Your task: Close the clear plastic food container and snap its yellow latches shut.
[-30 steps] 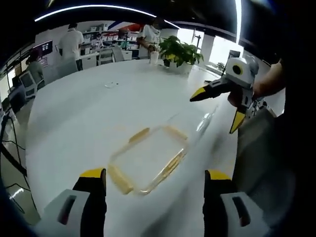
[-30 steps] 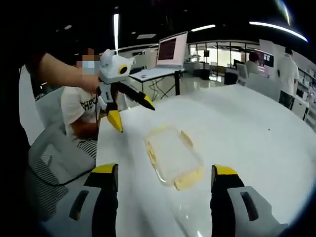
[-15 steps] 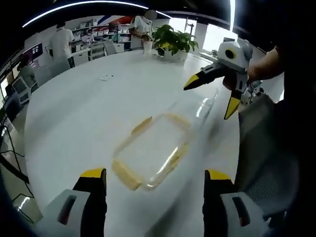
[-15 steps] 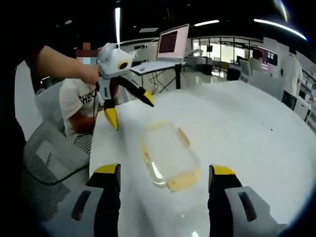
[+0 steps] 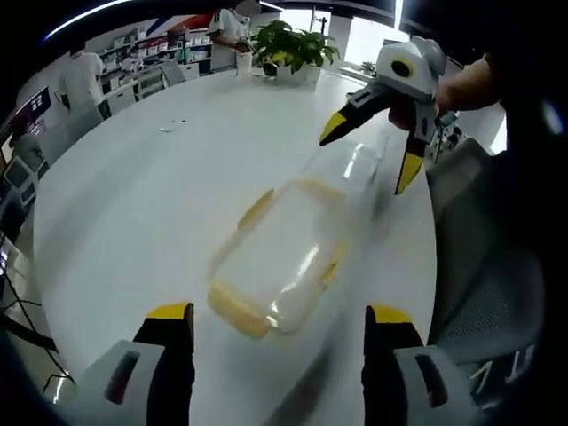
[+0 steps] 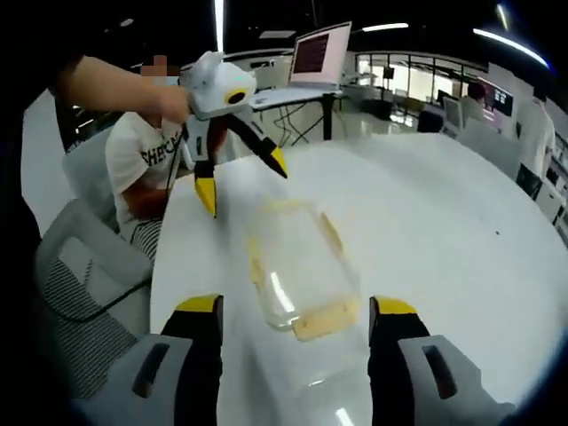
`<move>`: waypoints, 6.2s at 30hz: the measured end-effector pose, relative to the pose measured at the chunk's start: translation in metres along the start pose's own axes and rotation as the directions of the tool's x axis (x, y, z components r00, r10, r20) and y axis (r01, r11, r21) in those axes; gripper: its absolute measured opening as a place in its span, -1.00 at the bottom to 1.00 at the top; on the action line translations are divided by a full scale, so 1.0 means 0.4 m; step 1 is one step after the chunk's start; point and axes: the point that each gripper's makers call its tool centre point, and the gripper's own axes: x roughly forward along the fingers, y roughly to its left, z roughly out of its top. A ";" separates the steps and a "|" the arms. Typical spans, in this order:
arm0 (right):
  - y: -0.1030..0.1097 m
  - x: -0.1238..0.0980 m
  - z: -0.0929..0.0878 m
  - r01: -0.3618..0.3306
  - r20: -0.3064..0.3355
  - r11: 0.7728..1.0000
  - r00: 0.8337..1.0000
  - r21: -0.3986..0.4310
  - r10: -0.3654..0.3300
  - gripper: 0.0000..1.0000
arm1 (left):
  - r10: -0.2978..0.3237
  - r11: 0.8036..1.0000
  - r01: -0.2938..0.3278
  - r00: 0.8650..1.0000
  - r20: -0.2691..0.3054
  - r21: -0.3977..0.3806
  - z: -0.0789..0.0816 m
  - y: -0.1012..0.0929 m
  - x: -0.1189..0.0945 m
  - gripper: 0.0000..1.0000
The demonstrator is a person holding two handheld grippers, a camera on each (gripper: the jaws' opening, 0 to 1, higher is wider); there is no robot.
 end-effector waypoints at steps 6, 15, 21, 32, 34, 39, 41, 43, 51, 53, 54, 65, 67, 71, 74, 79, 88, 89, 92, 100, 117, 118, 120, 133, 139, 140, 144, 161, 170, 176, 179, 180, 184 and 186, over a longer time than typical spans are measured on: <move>-0.007 0.017 -0.023 -0.014 -0.056 1.000 0.998 -0.018 0.013 0.23 | -0.019 0.999 0.021 0.999 -0.040 0.041 -0.011 0.011 0.012 0.47; -0.010 0.040 -0.047 -0.059 -0.150 0.997 0.987 -0.056 0.050 0.27 | -0.033 0.994 0.042 0.995 -0.095 0.098 -0.023 0.035 0.034 0.44; -0.014 0.054 -0.062 -0.086 -0.202 0.989 0.978 -0.124 0.060 0.19 | -0.046 0.984 0.069 0.989 -0.143 0.162 -0.029 0.037 0.049 0.41; -0.030 0.068 -0.072 -0.103 -0.254 0.984 0.965 -0.146 0.063 0.13 | -0.062 0.965 0.112 0.976 -0.209 0.236 -0.034 0.050 0.066 0.34; -0.034 0.069 -0.077 -0.103 -0.268 0.983 0.962 -0.152 0.059 0.09 | -0.064 0.963 0.117 0.975 -0.214 0.244 -0.034 0.050 0.068 0.33; -0.037 0.072 -0.088 -0.112 -0.293 0.983 0.954 -0.148 0.064 0.09 | -0.060 0.949 0.134 0.965 -0.254 0.285 -0.046 0.060 0.069 0.29; -0.039 0.074 -0.091 -0.114 -0.306 0.981 0.950 -0.154 0.063 0.08 | -0.060 0.944 0.141 0.962 -0.265 0.297 -0.047 0.062 0.069 0.26; -0.045 0.077 -0.095 -0.113 -0.319 0.980 0.946 -0.166 0.056 0.07 | -0.057 0.940 0.142 0.961 -0.270 0.309 -0.044 0.068 0.070 0.25; -0.062 0.081 -0.108 -0.109 -0.393 0.974 0.919 -0.197 0.023 -0.07 | -0.072 0.903 0.189 0.952 -0.297 0.386 -0.038 0.062 0.086 0.07; -0.064 0.085 -0.114 -0.110 -0.409 0.975 0.912 -0.194 0.022 -0.08 | -0.073 0.896 0.197 0.949 -0.305 0.398 -0.040 0.061 0.088 0.05; -0.064 0.085 -0.115 -0.109 -0.415 0.976 0.910 -0.188 0.022 -0.10 | -0.074 0.894 0.201 0.948 -0.310 0.400 -0.042 0.062 0.089 0.04; -0.075 0.092 -0.119 -0.117 -0.469 0.976 0.883 -0.182 0.018 -0.24 | -0.091 0.849 0.253 0.935 -0.343 0.465 -0.041 0.058 0.095 -0.23; -0.075 0.094 -0.122 -0.117 -0.487 0.975 0.873 -0.189 0.011 -0.25 | -0.089 0.858 0.244 0.937 -0.336 0.452 -0.036 0.057 0.098 -0.27; -0.072 0.099 -0.128 -0.134 -0.522 0.965 0.853 -0.224 -0.002 -0.25 | -0.081 0.860 0.241 0.935 -0.346 0.450 -0.037 0.055 0.102 -0.30; -0.078 0.098 -0.127 -0.138 -0.535 0.966 0.845 -0.219 -0.001 -0.26 | -0.077 0.860 0.241 0.932 -0.353 0.449 -0.037 0.055 0.101 -0.30; -0.076 0.099 -0.130 -0.151 -0.559 0.962 0.829 -0.229 -0.003 -0.24 | -0.076 0.862 0.242 0.930 -0.359 0.445 -0.039 0.057 0.102 -0.30; -0.079 0.104 -0.130 -0.219 -0.605 0.936 0.796 -0.277 0.008 -0.20 | -0.075 0.868 0.240 0.929 -0.363 0.435 -0.039 0.059 0.102 -0.27; -0.078 0.103 -0.130 -0.221 -0.607 0.935 0.795 -0.278 0.007 -0.20 | -0.076 0.868 0.239 0.930 -0.360 0.435 -0.039 0.059 0.102 -0.27; -0.077 0.102 -0.130 -0.213 -0.609 0.938 0.793 -0.274 0.002 -0.23 | -0.074 0.869 0.234 0.932 -0.354 0.435 -0.038 0.055 0.101 -0.27; -0.077 0.091 -0.129 -0.230 -0.585 0.935 0.811 -0.270 0.030 -0.27 | -0.053 0.875 0.225 0.924 -0.378 0.428 -0.041 0.039 0.099 -0.32; -0.064 0.075 -0.090 -0.268 -0.543 0.921 0.836 -0.282 0.077 -0.27 | -0.063 0.898 0.201 0.939 -0.338 0.391 -0.033 0.026 0.044 -0.31; -0.064 0.074 -0.086 -0.265 -0.541 0.922 0.838 -0.283 0.075 -0.27 | -0.058 0.896 0.195 0.941 -0.333 0.398 -0.028 0.028 0.040 -0.31; -0.064 0.071 -0.077 -0.264 -0.538 0.919 0.840 -0.292 0.071 -0.27 | -0.061 0.899 0.196 0.942 -0.329 0.393 -0.021 0.026 0.030 -0.31; -0.074 0.023 -0.045 -0.260 -0.539 0.917 0.840 -0.302 0.061 -0.27 | -0.078 0.900 0.207 0.942 -0.327 0.383 0.020 0.019 0.006 -0.31; -0.076 0.001 -0.025 -0.238 -0.522 0.922 0.852 -0.305 0.047 -0.27 | -0.054 0.891 0.187 0.948 -0.314 0.414 0.045 0.023 -0.012 -0.31; -0.074 -0.001 -0.023 -0.237 -0.521 0.922 0.852 -0.306 0.045 -0.27 | -0.054 0.892 0.187 0.948 -0.313 0.412 0.046 0.024 -0.013 -0.31; -0.066 -0.005 -0.018 -0.246 -0.522 0.916 0.852 -0.316 0.049 -0.27 | -0.065 0.902 0.193 0.945 -0.320 0.386 0.041 0.012 -0.021 -0.31; -0.063 -0.043 -0.018 -0.268 -0.538 0.908 0.841 -0.323 0.056 -0.27 | -0.084 0.909 0.191 0.955 -0.284 0.371 0.063 -0.020 -0.031 -0.32; -0.075 -0.064 -0.029 -0.277 -0.541 0.902 0.839 -0.330 0.059 -0.27 | -0.088 0.909 0.193 0.955 -0.283 0.369 0.085 -0.034 -0.021 -0.32; -0.082 -0.084 -0.042 -0.282 -0.544 0.900 0.837 -0.332 0.061 -0.27 | -0.095 0.912 0.196 0.955 -0.281 0.359 0.102 -0.049 -0.007 -0.32; -0.089 -0.095 -0.048 -0.282 -0.545 0.898 0.836 -0.337 0.058 -0.27 | -0.095 0.914 0.198 0.953 -0.286 0.355 0.111 -0.055 0.000 -0.32; -0.092 -0.100 -0.051 -0.283 -0.545 0.898 0.837 -0.338 0.059 -0.27 | -0.097 0.914 0.199 0.953 -0.287 0.354 0.117 -0.058 0.001 -0.32; -0.101 -0.116 -0.061 -0.281 -0.544 0.900 0.837 -0.334 0.059 -0.27 | -0.097 0.913 0.198 0.955 -0.282 0.356 0.137 -0.063 0.007 -0.32; -0.105 -0.124 -0.068 -0.281 -0.542 0.900 0.838 -0.333 0.061 -0.27 | -0.098 0.913 0.200 0.954 -0.284 0.355 0.147 -0.070 0.012 -0.32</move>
